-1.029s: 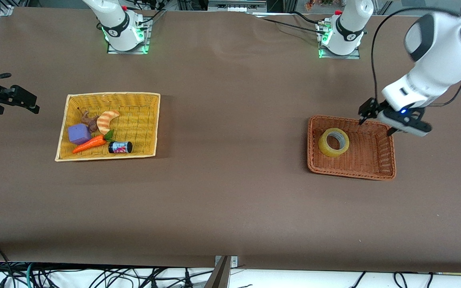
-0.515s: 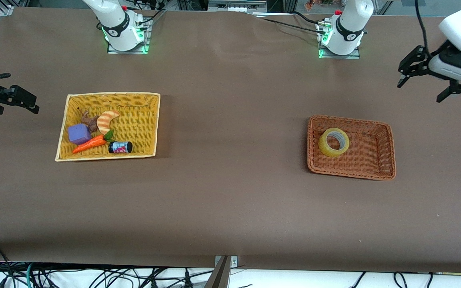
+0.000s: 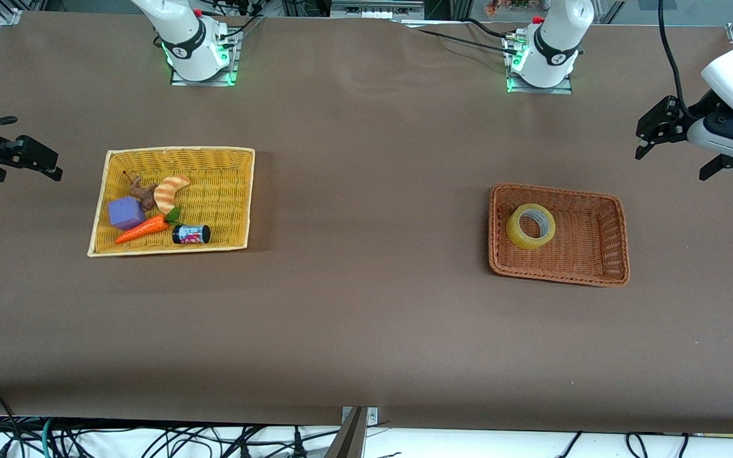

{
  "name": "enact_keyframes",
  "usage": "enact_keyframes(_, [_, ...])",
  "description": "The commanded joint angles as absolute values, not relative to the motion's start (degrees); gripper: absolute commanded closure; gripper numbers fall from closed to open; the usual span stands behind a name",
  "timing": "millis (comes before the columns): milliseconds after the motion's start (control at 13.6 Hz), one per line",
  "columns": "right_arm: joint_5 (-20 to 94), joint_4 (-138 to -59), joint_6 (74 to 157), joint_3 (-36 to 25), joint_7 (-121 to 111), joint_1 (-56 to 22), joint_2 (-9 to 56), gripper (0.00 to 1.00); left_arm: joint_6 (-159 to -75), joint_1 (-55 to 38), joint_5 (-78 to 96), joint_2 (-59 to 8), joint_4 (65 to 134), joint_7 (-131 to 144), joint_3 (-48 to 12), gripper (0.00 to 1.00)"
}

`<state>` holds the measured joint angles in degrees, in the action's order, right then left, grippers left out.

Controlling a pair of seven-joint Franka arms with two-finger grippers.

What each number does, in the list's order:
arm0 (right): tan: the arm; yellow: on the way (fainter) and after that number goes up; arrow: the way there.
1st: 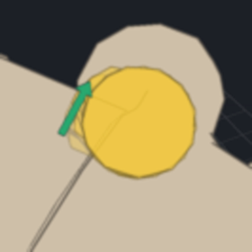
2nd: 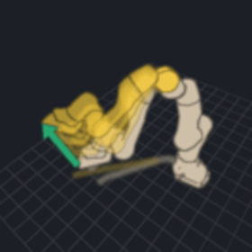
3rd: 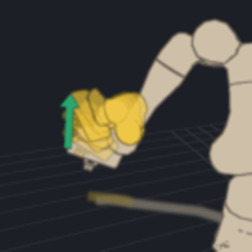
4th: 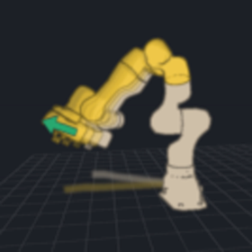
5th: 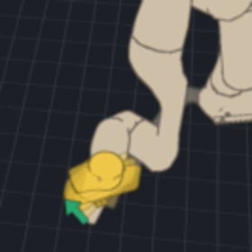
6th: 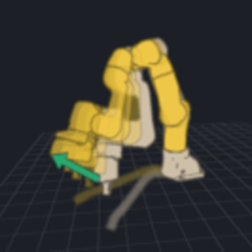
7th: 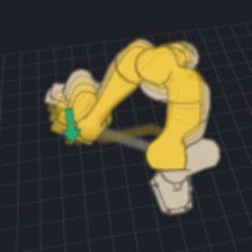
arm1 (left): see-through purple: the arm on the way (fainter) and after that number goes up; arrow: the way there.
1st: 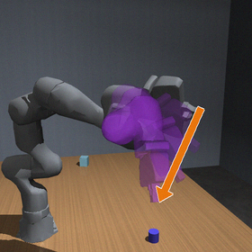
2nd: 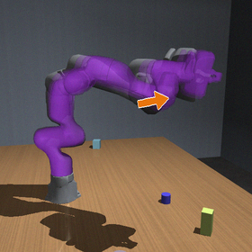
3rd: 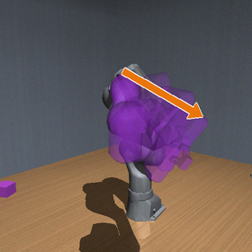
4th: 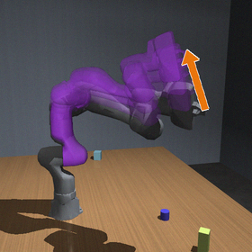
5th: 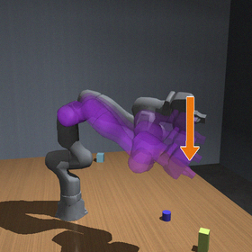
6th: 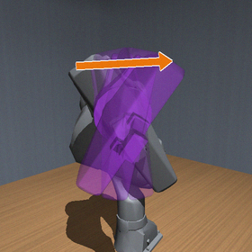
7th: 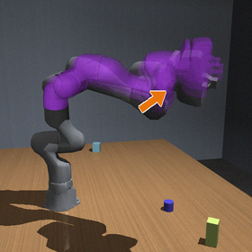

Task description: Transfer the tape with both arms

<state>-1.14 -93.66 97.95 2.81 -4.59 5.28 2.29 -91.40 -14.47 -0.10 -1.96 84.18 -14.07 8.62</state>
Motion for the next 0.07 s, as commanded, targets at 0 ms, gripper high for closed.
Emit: enact_keyframes(0, [-1.1, -92.4, 97.0, 3.0, -5.3, 5.6, 2.7, 0.00, -89.6, -13.7, -0.9, -3.2, 82.0, -10.3, 8.0, 0.00])
